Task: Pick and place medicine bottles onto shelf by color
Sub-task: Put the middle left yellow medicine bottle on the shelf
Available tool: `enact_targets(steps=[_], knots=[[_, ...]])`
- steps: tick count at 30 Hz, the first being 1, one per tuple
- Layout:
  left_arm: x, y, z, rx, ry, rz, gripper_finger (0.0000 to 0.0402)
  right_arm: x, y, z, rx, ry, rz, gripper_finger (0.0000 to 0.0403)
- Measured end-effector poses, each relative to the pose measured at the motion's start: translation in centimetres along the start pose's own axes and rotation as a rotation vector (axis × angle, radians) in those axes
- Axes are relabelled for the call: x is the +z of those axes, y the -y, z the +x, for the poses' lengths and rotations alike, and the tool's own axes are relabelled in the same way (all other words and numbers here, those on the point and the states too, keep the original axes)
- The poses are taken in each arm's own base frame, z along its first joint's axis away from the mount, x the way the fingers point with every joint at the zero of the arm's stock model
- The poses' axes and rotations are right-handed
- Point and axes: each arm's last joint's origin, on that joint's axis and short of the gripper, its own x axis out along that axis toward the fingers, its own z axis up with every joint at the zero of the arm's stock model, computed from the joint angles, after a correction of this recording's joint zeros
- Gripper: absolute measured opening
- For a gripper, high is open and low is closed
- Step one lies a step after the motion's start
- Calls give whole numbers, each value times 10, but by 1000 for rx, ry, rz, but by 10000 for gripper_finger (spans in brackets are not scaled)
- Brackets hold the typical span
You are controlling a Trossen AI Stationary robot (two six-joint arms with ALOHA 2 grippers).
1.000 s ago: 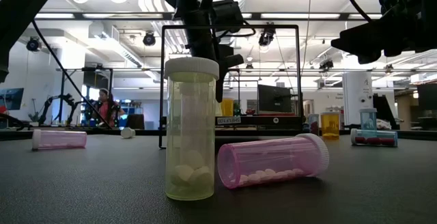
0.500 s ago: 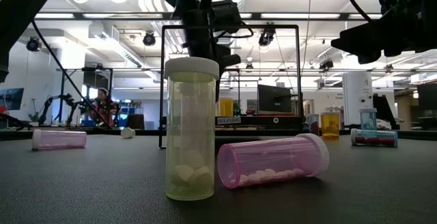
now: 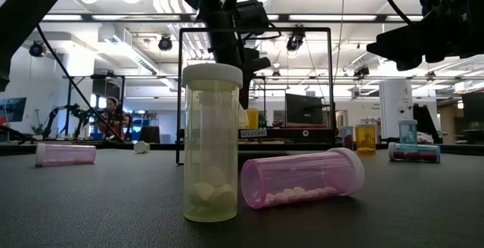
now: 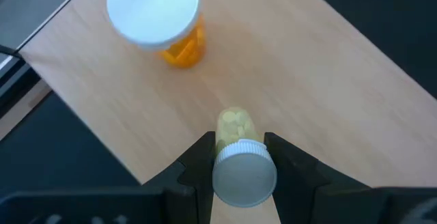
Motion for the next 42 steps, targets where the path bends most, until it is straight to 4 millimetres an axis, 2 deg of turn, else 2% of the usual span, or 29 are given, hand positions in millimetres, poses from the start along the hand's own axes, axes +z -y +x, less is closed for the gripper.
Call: enact_targets(steps=[35,42], knots=[[-8,-2,9,-24,-47,18,94,0,0,0,0,0,0,199],[-8,-2,10,-30,-50,19,109,0,0,0,0,0,0,199]])
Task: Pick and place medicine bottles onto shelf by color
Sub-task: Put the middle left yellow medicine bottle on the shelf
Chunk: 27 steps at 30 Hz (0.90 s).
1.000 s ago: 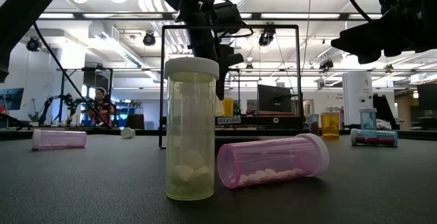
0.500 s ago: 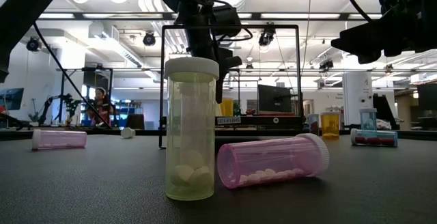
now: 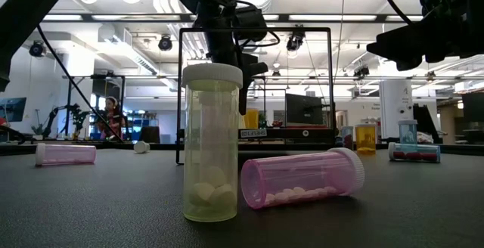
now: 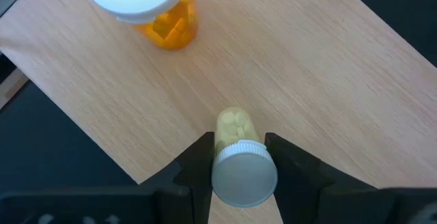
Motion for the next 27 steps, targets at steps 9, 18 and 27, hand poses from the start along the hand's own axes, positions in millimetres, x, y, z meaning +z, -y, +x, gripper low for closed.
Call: enact_targets(steps=[9,18,27], knots=[[0,0,0,-1,0,1,111,0,0,0,0,0,0,199],[0,1,0,-6,-2,2,112,0,0,0,0,0,0,199],[-2,3,4,-15,8,9,112,0,0,0,0,0,0,199]])
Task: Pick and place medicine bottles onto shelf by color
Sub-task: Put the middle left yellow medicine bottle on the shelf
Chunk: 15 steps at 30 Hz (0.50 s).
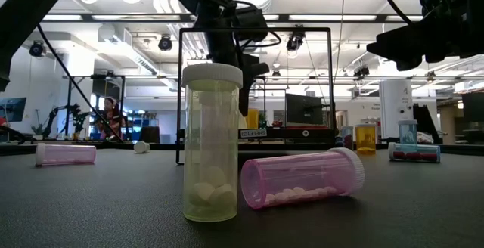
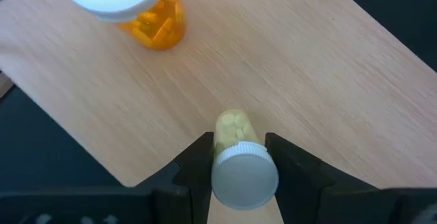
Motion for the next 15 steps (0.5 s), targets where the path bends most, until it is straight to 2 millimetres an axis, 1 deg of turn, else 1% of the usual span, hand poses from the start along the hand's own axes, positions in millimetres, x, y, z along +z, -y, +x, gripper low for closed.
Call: enact_targets(steps=[4,15], knots=[[-1,0,3,-5,7,-1,112,0,0,0,0,0,0,199],[2,1,3,-18,44,20,112,0,0,0,0,1,0,199]])
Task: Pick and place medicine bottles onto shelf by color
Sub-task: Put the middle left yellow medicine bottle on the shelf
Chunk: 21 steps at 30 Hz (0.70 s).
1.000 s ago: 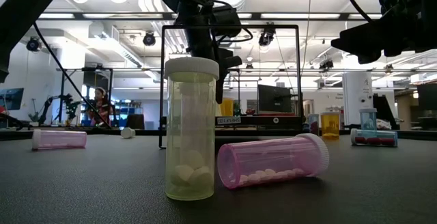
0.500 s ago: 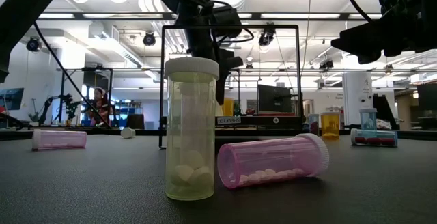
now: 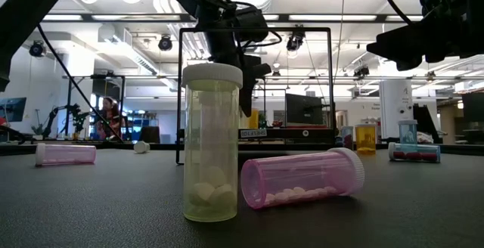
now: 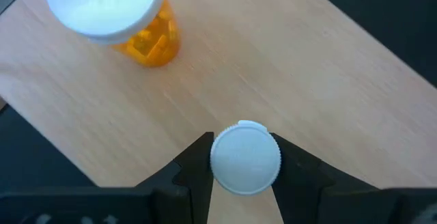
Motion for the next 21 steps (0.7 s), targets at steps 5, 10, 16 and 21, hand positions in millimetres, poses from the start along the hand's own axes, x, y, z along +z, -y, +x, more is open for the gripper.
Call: enact_targets(steps=[5,10,16,21], knots=[[1,0,0,-3,13,2,112,0,0,0,0,0,0,199],[1,1,3,-5,39,14,112,0,0,0,0,0,0,199],[3,1,3,-4,58,17,112,0,0,0,0,0,0,199],[4,0,4,3,73,15,112,0,0,0,0,0,0,199]])
